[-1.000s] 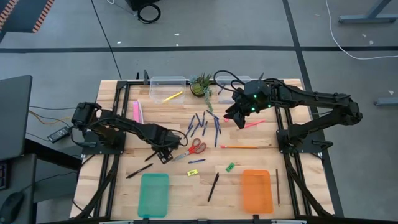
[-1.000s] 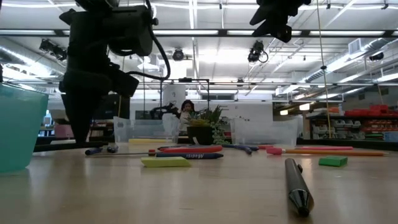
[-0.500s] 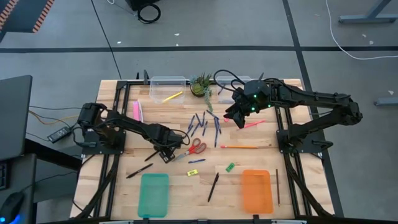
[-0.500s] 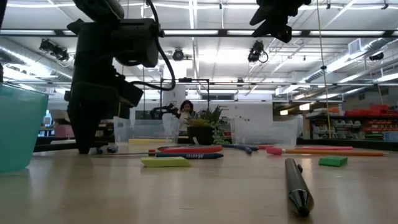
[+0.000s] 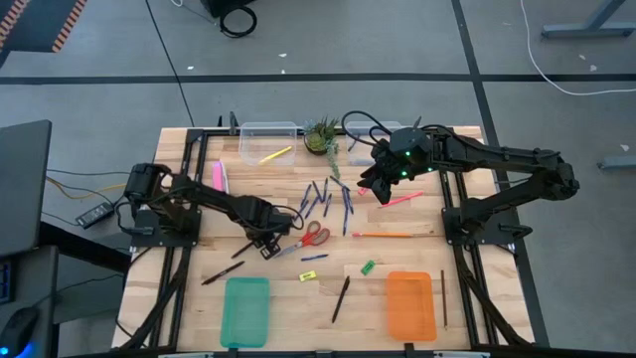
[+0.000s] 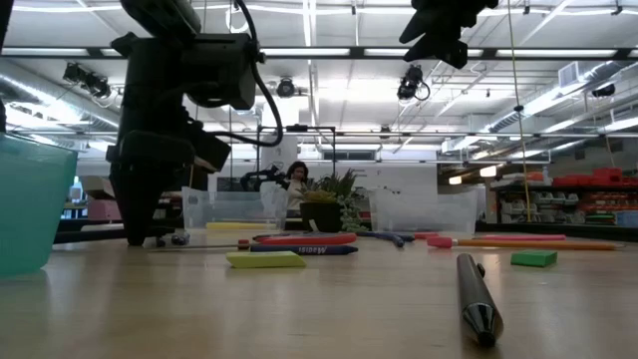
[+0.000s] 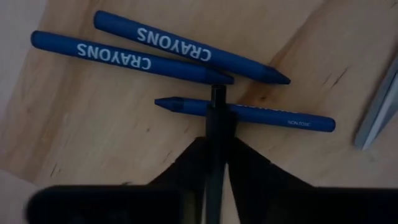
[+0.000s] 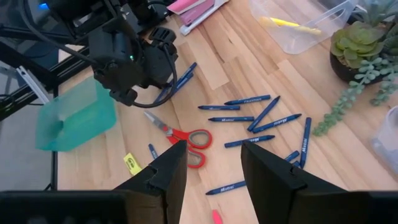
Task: Sort crayons/erasers/pens/pencils in bins
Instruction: Put the black pen into the left transparent bin
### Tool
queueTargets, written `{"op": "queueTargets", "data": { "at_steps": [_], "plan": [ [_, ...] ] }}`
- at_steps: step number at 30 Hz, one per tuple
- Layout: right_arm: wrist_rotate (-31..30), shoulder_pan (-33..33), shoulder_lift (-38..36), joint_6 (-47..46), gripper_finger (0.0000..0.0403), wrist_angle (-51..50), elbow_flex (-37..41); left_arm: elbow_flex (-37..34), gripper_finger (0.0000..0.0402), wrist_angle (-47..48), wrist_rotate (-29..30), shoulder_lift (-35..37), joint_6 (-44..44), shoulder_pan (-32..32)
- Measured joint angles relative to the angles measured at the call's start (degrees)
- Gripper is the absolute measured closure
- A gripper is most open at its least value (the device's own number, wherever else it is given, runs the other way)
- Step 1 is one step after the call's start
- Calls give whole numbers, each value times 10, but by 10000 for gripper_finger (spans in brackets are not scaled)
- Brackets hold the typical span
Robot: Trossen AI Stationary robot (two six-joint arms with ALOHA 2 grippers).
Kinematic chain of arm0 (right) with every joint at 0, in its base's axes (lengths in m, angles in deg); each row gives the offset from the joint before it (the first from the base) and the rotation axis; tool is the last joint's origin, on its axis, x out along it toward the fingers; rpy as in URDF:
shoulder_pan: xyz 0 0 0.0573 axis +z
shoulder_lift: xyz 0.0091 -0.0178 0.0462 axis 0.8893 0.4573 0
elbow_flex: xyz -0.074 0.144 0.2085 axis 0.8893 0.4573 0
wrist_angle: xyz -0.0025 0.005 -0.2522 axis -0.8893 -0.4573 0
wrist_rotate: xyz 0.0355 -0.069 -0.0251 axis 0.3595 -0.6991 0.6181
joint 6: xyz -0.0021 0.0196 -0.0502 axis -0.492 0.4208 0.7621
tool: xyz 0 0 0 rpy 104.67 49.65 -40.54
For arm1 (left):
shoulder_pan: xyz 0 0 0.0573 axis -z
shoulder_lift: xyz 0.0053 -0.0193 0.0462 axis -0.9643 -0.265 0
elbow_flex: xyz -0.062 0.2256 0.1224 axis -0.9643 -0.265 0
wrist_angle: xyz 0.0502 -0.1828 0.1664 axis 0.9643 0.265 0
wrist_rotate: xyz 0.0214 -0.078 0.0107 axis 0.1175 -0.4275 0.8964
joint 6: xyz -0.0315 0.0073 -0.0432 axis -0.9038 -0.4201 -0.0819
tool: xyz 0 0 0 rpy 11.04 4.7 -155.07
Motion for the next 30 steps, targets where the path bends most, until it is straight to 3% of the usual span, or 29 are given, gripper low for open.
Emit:
{"op": "queueTargets", "data": {
  "at_steps": [10, 13, 18, 24, 30],
  "plan": [
    [1, 0, 0, -33, 245, 18, 0, 0, 357, 19, -35, 7, 40, -44],
    [14, 2, 0, -62, 245, 32, 0, 11, 358, 68, -20, 22, 32, -48],
    [56, 2, 0, -99, 245, 38, 0, 67, 359, 106, -32, 68, -20, -45],
    [132, 4, 0, -130, 245, 38, 0, 139, 359, 131, -16, 121, -147, -11],
    [157, 55, 0, -170, 245, 37, 0, 220, 359, 221, 13, 142, -225, 43]
  ]
}}
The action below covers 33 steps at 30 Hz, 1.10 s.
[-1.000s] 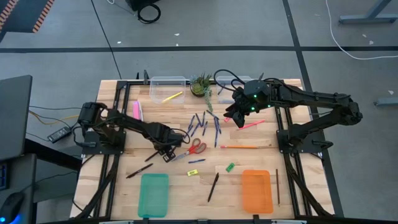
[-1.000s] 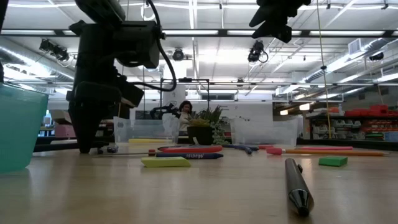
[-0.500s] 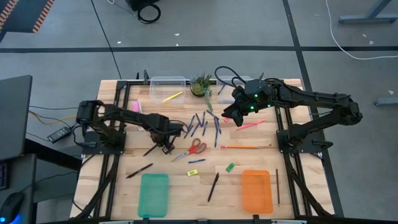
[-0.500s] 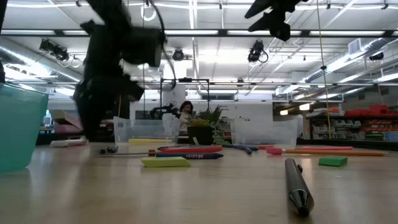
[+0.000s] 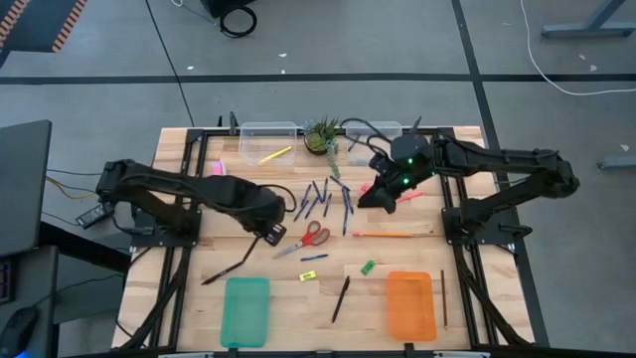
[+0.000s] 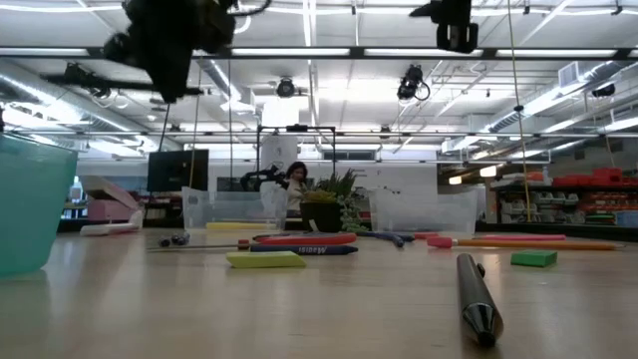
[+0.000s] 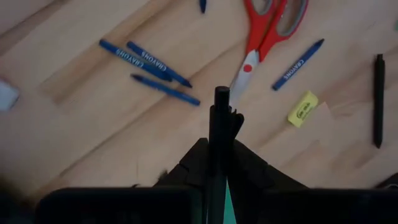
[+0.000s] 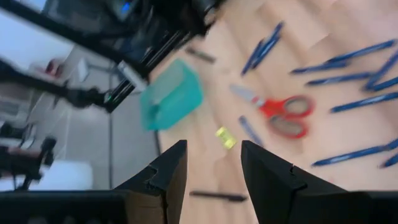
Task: Sort crayons/erasers/pens/pencils in bins
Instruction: Put the black pen into the left transparent bin
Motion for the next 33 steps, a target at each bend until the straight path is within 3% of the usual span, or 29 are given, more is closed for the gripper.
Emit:
{"op": "queueTargets", "data": {
  "at_steps": [7, 14, 25, 33],
  "plan": [
    [-27, 86, 0, -6, 245, 2, 0, 85, 358, 77, 52, 1, -73, 60],
    [-119, 154, 0, -12, 245, 2, 0, 133, 359, 77, 77, 0, -18, 19],
    [-225, 190, 0, 16, 245, 2, 0, 170, 355, 65, 106, 0, 350, -207],
    [-410, 134, 0, 46, 245, 3, 0, 171, 359, 11, 64, -50, 610, -378]
  ]
}}
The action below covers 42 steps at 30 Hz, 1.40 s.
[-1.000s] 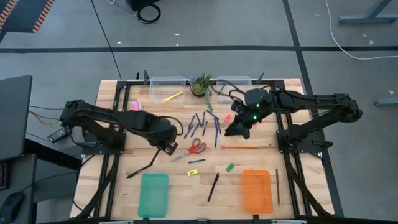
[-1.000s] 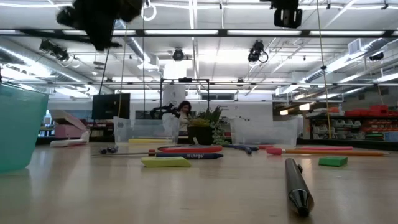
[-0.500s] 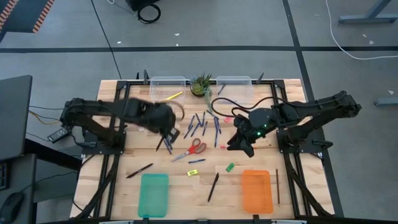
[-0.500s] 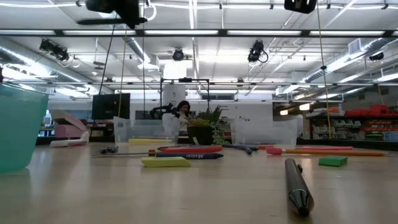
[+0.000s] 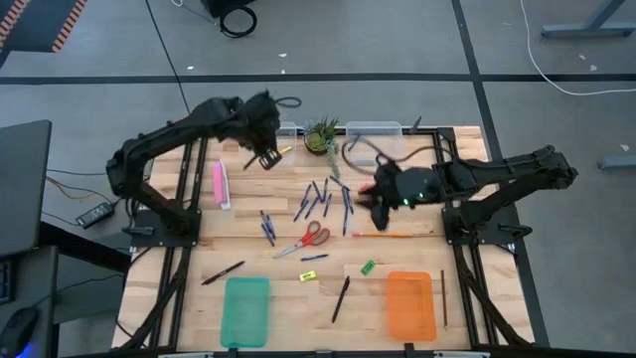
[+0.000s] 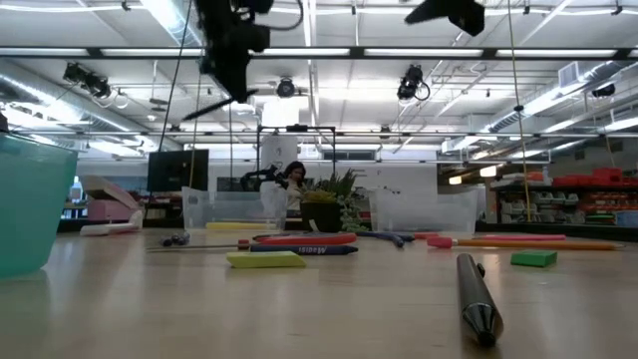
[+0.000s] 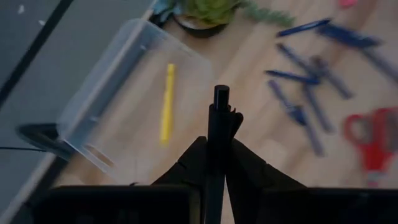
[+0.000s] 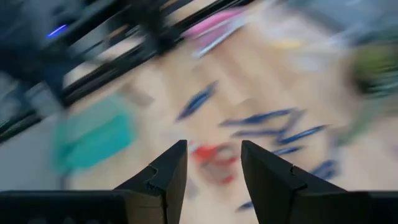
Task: Sort crayons/erasers/pens/pencils in bins
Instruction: Put the black pen into the left transparent bin
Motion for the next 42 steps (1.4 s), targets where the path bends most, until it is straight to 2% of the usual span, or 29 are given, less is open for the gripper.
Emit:
{"op": "queueTargets", "data": {
  "at_steps": [4, 12, 17, 26, 30, 36, 39, 42],
  "plan": [
    [-56, -57, 0, -8, 245, 1, 0, 0, 353, -31, -3, -43, 83, -58],
    [-58, -146, 0, -11, 245, 1, 0, -1, 354, -71, -30, -138, 167, -111],
    [-58, -171, 0, -46, 245, 1, 0, -1, 342, -96, -30, -176, 196, -122],
    [-57, -180, 0, -70, 245, 1, 0, -1, 334, -137, -29, -178, 226, -122],
    [-57, -180, 0, -74, 245, 1, 0, -1, 304, -137, -30, -178, 213, -120],
    [-51, -179, 0, -76, 245, 1, 0, -1, 237, -127, -30, -177, 193, -116],
    [-27, -179, 0, -76, 245, 1, 0, 1, 205, -119, -30, -177, 171, -115],
    [8, -179, 0, -76, 245, 1, 0, 27, 183, -66, -31, -175, 145, -112]
  ]
}}
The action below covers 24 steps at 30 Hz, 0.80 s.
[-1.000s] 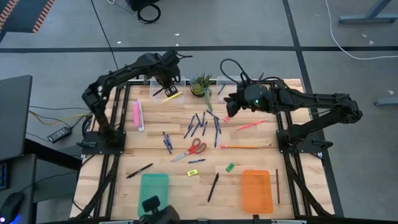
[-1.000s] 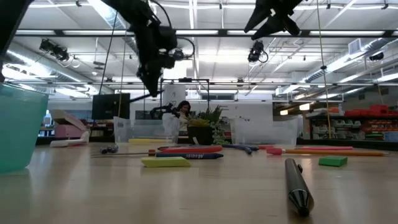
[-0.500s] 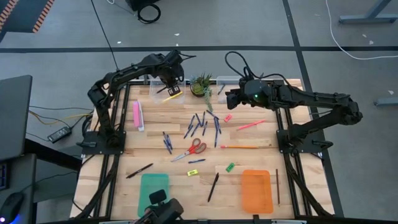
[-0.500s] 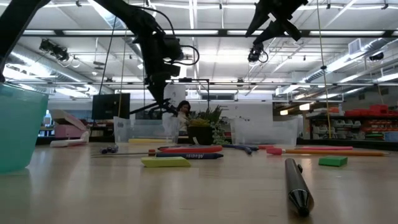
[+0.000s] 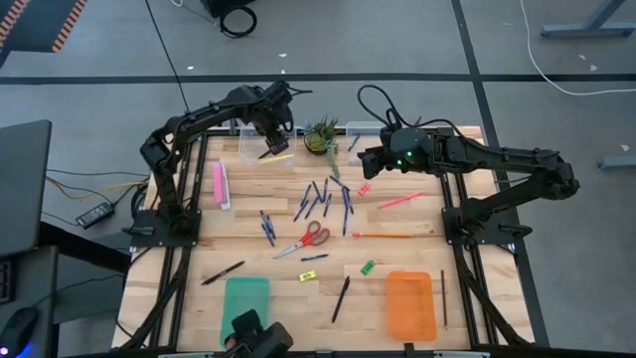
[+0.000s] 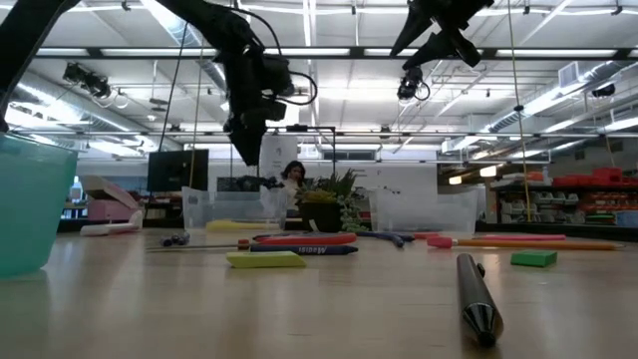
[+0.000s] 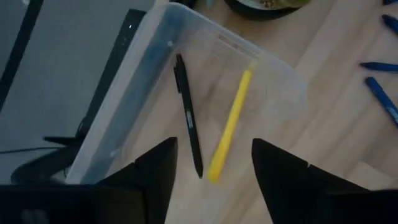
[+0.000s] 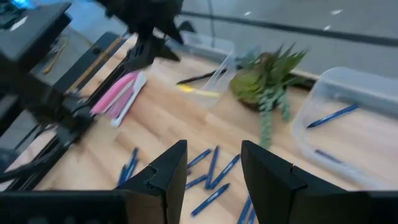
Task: Sort crayons/erasers/pens/pencils in bins
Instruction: Put the black pen into the left transparent bin
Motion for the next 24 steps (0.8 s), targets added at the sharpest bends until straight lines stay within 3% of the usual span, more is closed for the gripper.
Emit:
{"op": "queueTargets", "data": {
  "at_steps": [6, 11, 16, 24],
  "plan": [
    [51, 0, 0, 8, 245, -1, 0, 86, 184, 139, -28, 8, -30, 24],
    [129, 12, 0, 17, 245, -8, 0, 84, 209, 197, -86, 51, -79, 55],
    [158, 53, 0, 17, 245, -10, 0, 42, 229, 212, -94, 117, -152, 103],
    [143, 122, 0, 19, 245, -11, 0, -109, 241, 205, -93, 244, -339, 243]
  ]
}}
